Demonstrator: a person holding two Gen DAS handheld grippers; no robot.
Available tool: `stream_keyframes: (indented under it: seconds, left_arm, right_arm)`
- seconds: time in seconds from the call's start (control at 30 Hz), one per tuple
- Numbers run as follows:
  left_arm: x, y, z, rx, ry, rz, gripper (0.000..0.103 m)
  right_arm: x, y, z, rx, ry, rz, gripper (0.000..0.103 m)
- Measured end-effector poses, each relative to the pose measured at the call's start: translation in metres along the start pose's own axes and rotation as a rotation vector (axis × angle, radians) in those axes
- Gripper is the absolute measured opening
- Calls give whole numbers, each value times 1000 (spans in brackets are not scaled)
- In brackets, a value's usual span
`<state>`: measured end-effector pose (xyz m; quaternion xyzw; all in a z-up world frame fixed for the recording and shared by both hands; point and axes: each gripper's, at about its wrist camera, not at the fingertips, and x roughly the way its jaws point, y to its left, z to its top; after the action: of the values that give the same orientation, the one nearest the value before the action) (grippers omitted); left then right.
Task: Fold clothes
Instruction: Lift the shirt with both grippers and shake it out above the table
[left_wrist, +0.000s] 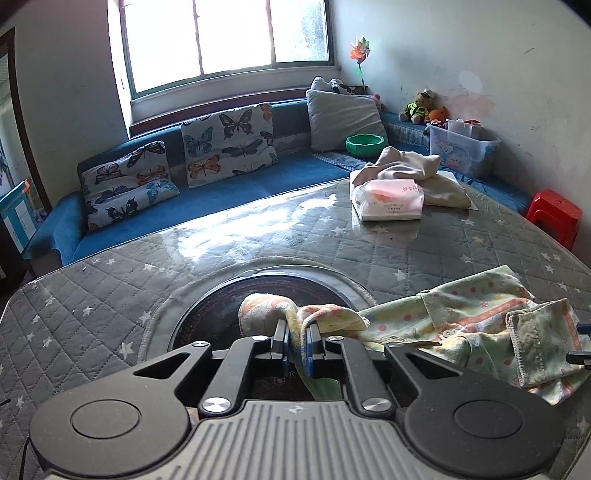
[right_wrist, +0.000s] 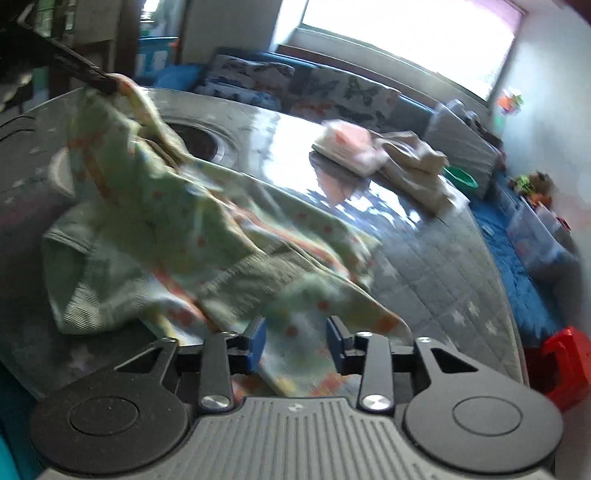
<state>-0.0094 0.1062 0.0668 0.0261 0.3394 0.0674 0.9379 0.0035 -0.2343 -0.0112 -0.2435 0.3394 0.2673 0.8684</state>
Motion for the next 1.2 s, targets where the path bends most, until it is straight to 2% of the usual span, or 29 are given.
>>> stream_keyframes:
  seconds: [0.13,0.2,0.3,0.4,0.47,0.57,0.83,0.97,1.2]
  left_arm:
    - [1,3,-4,-7,11,3,10]
    - [3,4,-6,-9,18,1,10]
    - [5,4,-10,-8,26,0,10]
    - [5,5,-12,-9,31,-1,10]
    - [4,6,-12,-10,28,-1,10]
    - [1,9,-8,-14,14,-1,9]
    - [0,26,22,-3,-41,43,9]
    - [2,52,48,-29,-62,102,9]
    - [-4,116,99,-123,-127,207,9]
  right_arm:
    - [0,-20,-20,125,53,-54,50]
    - [0,-33,-31,223,76,-47,50]
    - [-1,-33,-34,278,72,-18,47]
    - [-2,-33,-36,324,67,11,32]
    - [2,-41,-41,334,63,33,7]
    - [3,-43,-30,291,39,23,4]
    - [-17,-51,66,119,-168,-69,4]
    - [-7,-54,124,66,-273,-110,3]
    - [8,-55,219,60,-429,-144,3]
